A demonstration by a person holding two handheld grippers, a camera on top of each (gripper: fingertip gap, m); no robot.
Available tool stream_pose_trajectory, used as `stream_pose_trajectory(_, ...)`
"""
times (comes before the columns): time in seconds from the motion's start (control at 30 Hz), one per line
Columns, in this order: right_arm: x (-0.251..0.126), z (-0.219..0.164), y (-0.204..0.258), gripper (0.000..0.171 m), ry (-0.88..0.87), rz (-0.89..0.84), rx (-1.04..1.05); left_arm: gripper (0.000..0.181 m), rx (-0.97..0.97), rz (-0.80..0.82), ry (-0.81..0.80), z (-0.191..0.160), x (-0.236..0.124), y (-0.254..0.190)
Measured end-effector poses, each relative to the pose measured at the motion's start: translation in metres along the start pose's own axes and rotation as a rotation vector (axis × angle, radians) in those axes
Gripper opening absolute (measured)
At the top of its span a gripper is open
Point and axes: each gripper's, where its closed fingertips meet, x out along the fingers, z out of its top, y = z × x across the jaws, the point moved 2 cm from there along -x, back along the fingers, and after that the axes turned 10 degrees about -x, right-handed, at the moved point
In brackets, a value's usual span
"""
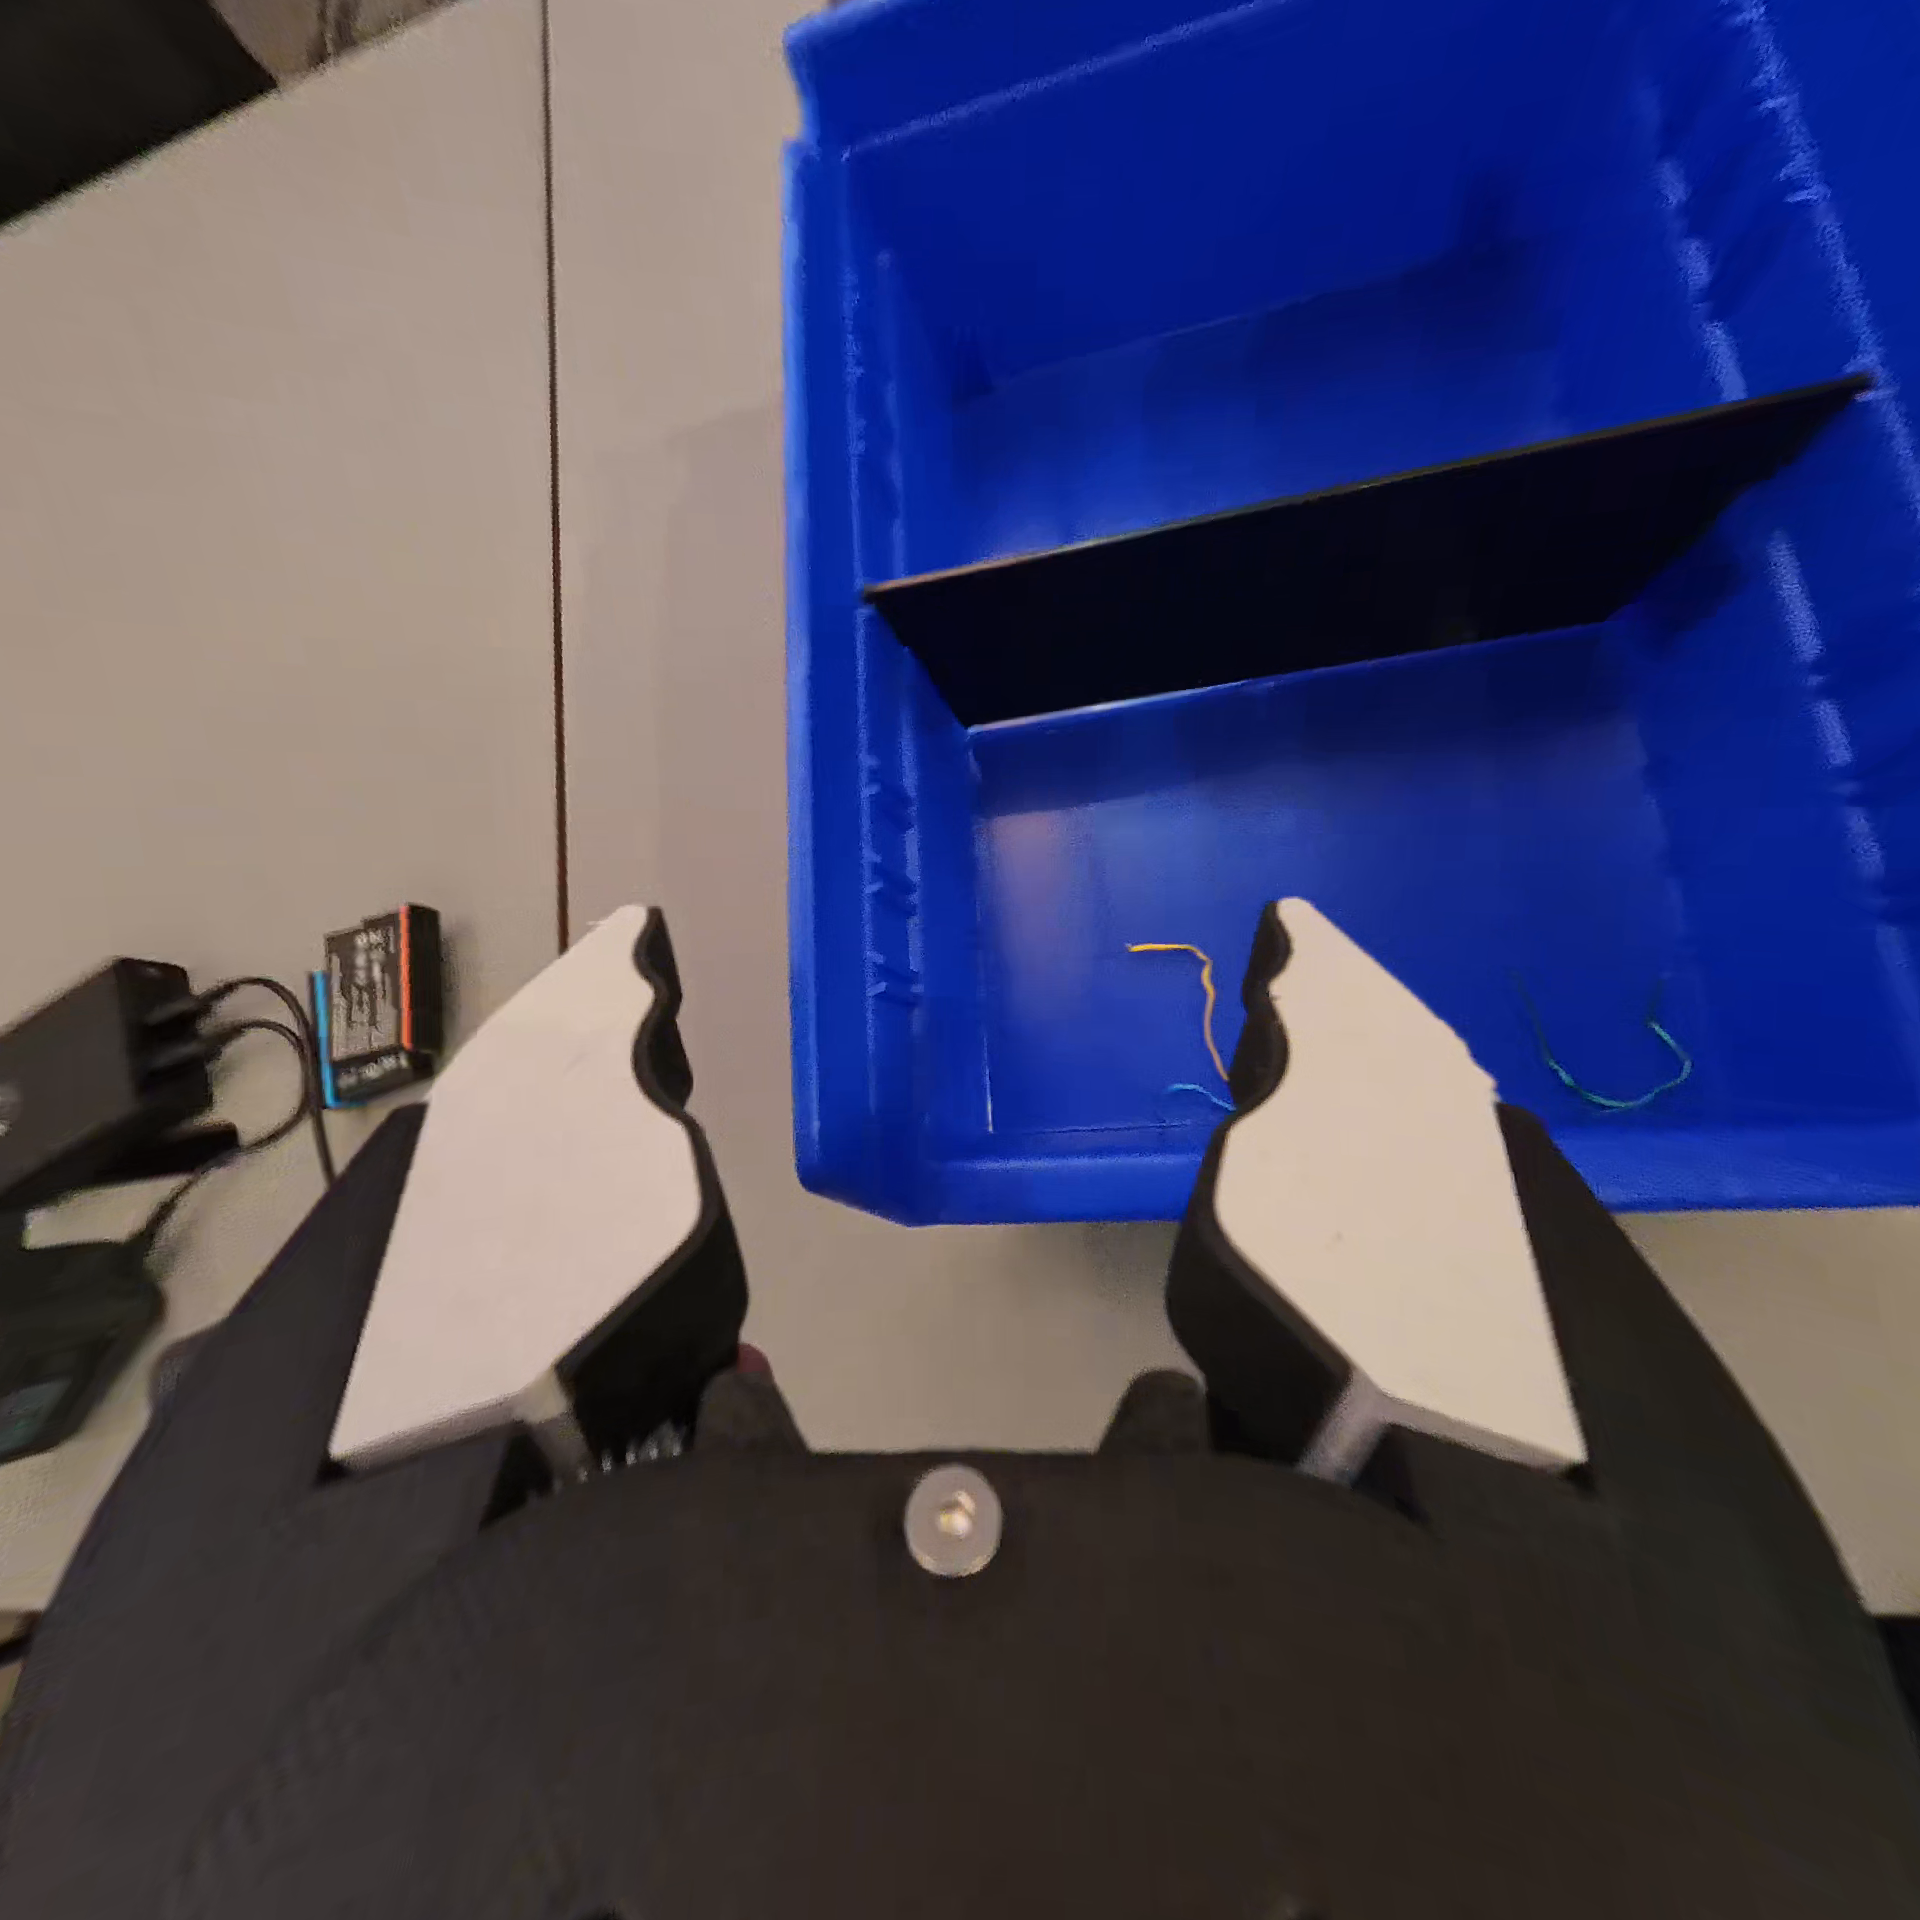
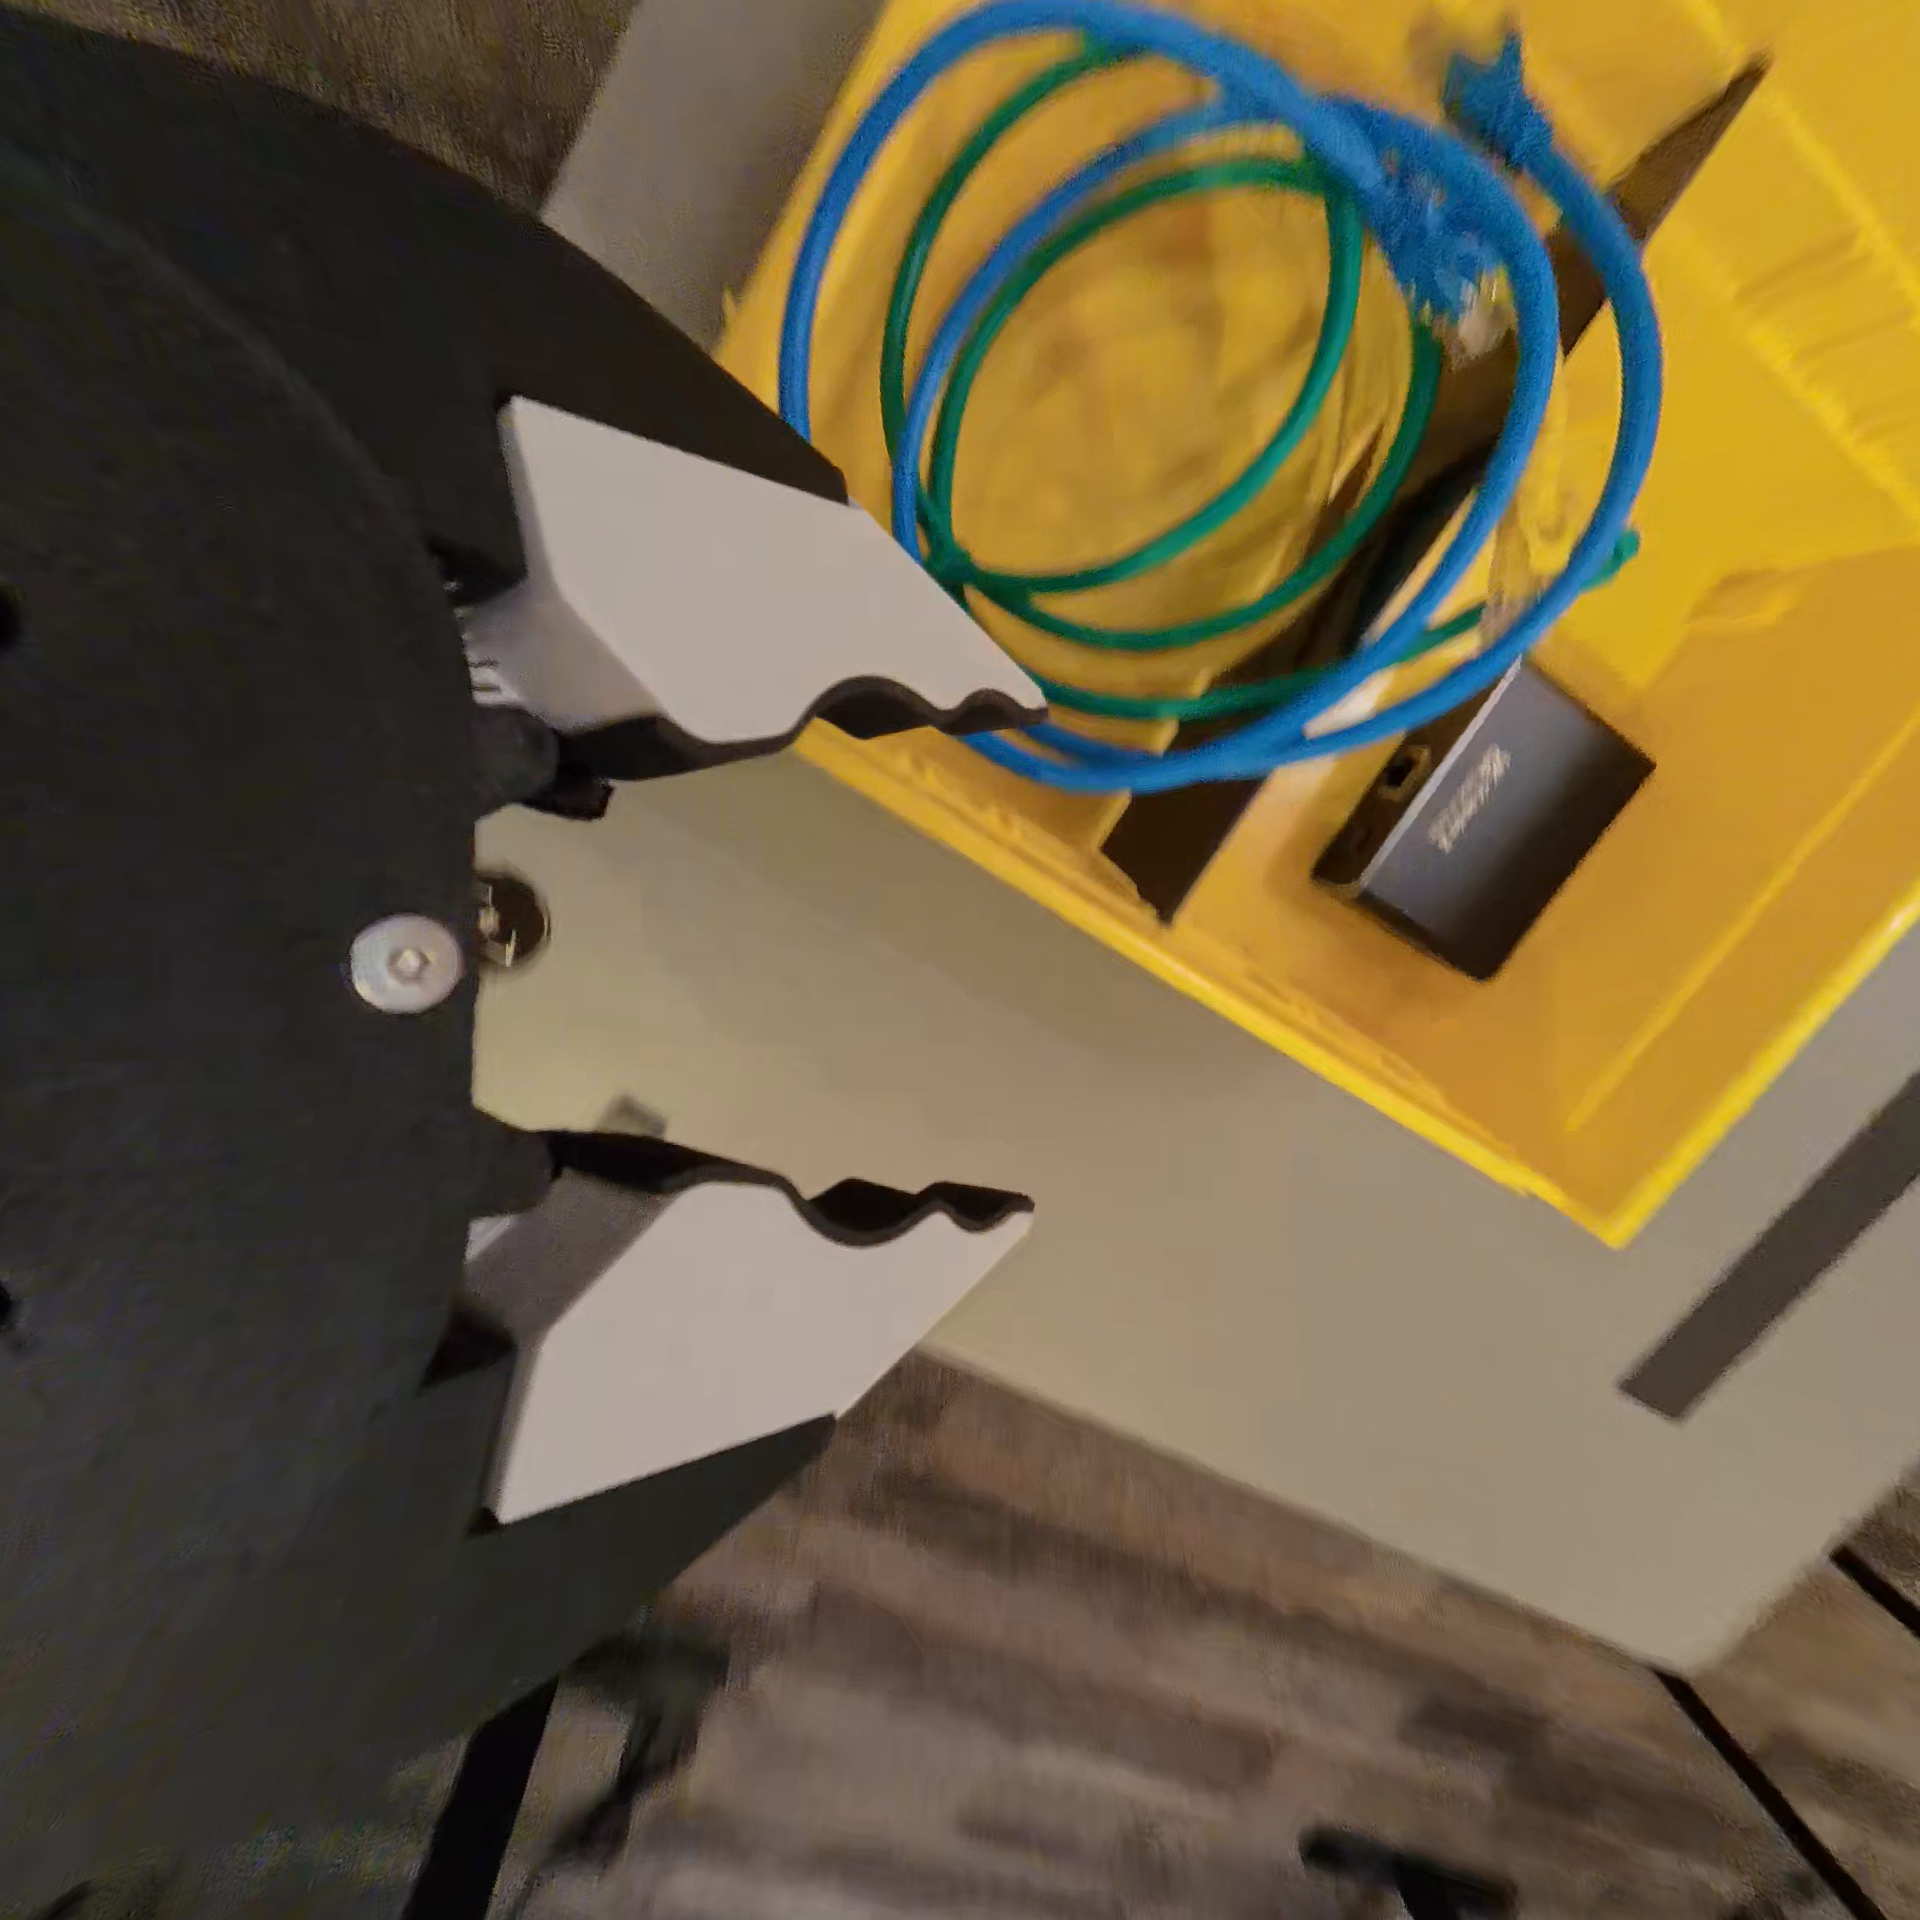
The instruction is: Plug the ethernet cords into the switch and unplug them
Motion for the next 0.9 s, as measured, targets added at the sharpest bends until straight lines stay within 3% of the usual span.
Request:
stream_pose_trajectory(0.07, 0.005, -0.009, 0.025, 0.099, -0.037, 0.109, 0.076, 0.097, -0.029, 0.016, 0.028, -0.011, 0.012, 0.012)
stream_pose_trajectory(0.2, 0.025, -0.023, 0.056, 0.099, 0.001, 0.184, 0.097, 0.075, 0.005, 0.012, 0.099, -0.032, 0.033, 0.018)
stream_pose_trajectory(0.3, 0.038, -0.024, 0.068, 0.083, 0.012, 0.213, 0.098, 0.065, -0.045, -0.025, 0.089, -0.033, 0.045, 0.015)
stream_pose_trajectory(0.37, 0.044, -0.02, 0.067, 0.064, -0.013, 0.192, 0.118, 0.047, -0.097, -0.038, 0.06, -0.029, 0.048, 0.02)
stream_pose_trajectory(0.43, 0.048, -0.015, 0.068, 0.058, -0.038, 0.19, 0.138, 0.016, -0.1, -0.051, 0.01, -0.025, 0.05, 0.023)
stream_pose_trajectory(0.5, 0.051, -0.009, 0.068, 0.053, -0.05, 0.167, 0.14, 0.007, -0.107, -0.117, -0.002, -0.023, 0.05, 0.017)
stream_pose_trajectory(0.73, 0.062, 0.022, 0.089, 0.054, -0.094, 0.194, 0.134, 0.004, -0.224, -0.205, -0.08, -0.013, 0.042, 0.007)
stream_pose_trajectory(0.9, 0.071, 0.056, 0.122, 0.064, -0.15, 0.253, 0.128, 0.004, -0.219, -0.245, -0.122, -0.007, 0.027, -0.005)
